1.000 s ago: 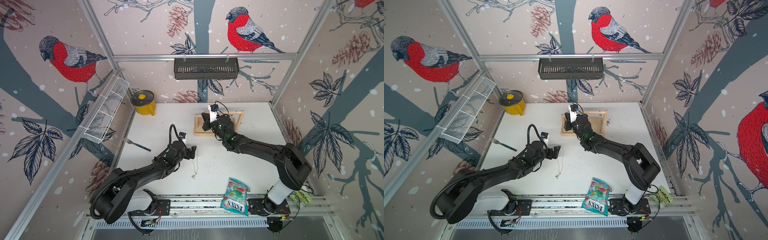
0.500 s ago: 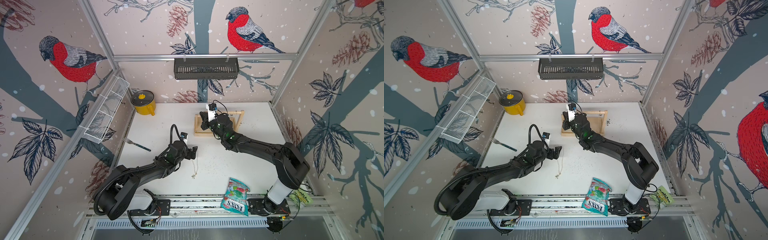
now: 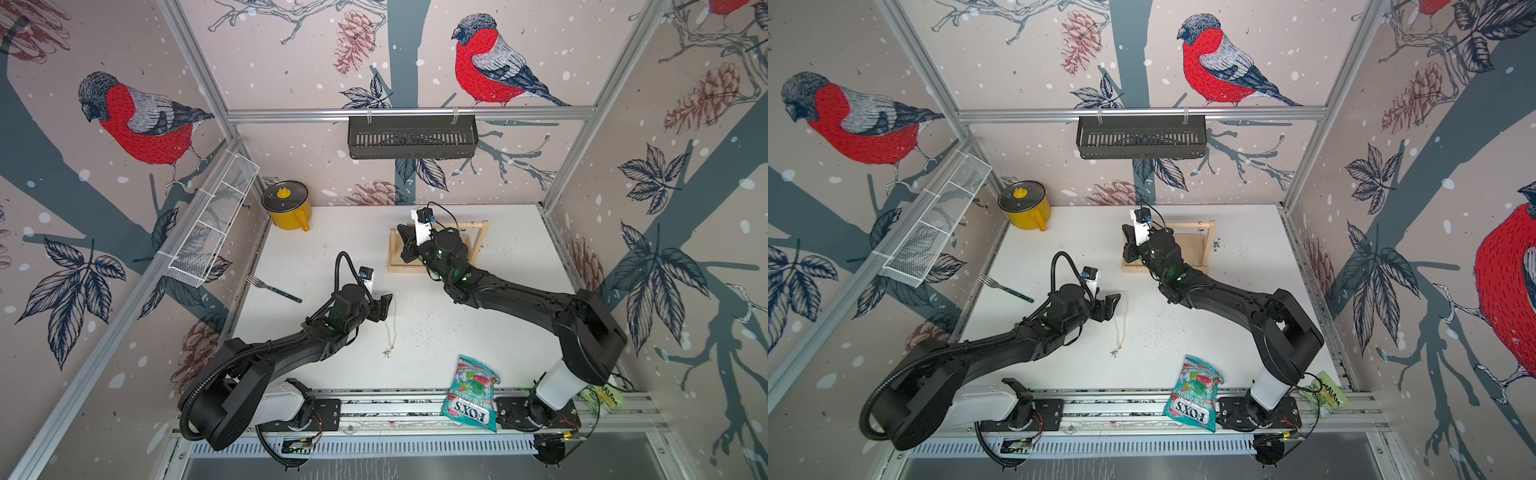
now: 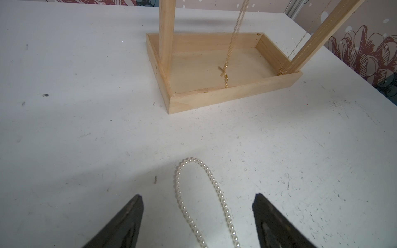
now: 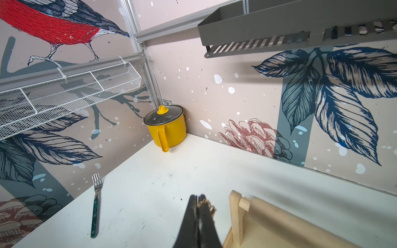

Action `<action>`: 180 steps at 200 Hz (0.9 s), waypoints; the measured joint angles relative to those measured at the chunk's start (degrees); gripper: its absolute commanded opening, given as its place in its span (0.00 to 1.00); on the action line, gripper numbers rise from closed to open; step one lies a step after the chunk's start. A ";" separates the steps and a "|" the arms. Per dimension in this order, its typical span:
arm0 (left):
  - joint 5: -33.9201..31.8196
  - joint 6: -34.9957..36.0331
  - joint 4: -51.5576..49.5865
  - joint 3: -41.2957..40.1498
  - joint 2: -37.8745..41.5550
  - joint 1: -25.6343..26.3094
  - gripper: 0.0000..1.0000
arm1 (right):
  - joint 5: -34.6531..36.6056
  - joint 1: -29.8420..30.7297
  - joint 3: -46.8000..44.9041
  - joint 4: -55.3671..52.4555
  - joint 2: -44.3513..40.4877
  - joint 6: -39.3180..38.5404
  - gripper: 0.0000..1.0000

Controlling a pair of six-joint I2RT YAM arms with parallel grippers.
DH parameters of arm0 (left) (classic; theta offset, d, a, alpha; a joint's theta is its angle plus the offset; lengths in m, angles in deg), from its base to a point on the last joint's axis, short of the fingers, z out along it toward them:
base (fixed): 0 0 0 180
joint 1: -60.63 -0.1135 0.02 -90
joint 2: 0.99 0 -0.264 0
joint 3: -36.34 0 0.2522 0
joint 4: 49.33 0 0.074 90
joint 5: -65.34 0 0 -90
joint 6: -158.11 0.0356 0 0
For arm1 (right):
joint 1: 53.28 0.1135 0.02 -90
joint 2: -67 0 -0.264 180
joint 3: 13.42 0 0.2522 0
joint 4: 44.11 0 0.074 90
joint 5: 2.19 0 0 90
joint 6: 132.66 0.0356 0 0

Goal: Take the necklace off the jewelry display stand
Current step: Take off the necklace from the stand, then place the necklace at the center of the board.

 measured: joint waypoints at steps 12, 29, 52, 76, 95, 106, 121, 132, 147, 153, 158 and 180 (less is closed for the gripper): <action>0.72 0.35 0.00 0.13 0.00 0.00 0.78 | 0.02 0.33 -0.85 -0.04 -0.59 0.02 0.01; 2.08 0.39 0.00 0.72 -0.33 0.00 0.77 | 0.07 0.79 -1.60 -0.09 -1.42 0.04 0.01; 2.45 0.42 0.15 1.62 -1.53 0.00 0.77 | 0.04 1.90 -2.03 -0.13 -2.69 0.04 0.01; 3.58 0.42 0.13 2.80 -3.02 0.00 0.76 | 0.04 3.15 -2.40 -0.37 -4.42 0.04 0.01; 4.07 0.42 0.15 3.89 -3.96 0.00 0.73 | 0.04 4.09 -3.13 -0.87 -6.05 0.02 0.01; 4.94 0.48 0.20 4.52 -4.44 0.00 0.69 | 0.04 4.48 -3.67 -1.09 -6.99 0.00 0.01; 6.67 0.96 0.17 5.57 -5.16 -0.02 0.65 | 0.04 4.76 -4.39 -1.40 -8.33 0.00 0.01; 8.72 1.49 0.09 6.56 -5.77 -0.02 0.61 | 0.04 4.85 -5.03 -1.46 -9.38 0.00 0.01; 11.91 1.95 0.22 7.87 -6.40 0.00 0.60 | 0.09 4.90 -5.95 -1.44 -10.64 0.00 0.01; 13.05 2.05 0.22 8.22 -6.54 0.00 0.60 | 0.09 4.92 -6.36 -1.42 -11.15 0.02 0.01; 13.94 2.29 0.22 8.37 -6.64 0.00 0.60 | 0.09 4.96 -6.71 -1.44 -11.52 0.02 0.01; 16.28 2.95 0.22 8.52 -6.73 0.00 0.59 | 0.07 5.42 -7.93 -1.46 -12.81 0.04 0.01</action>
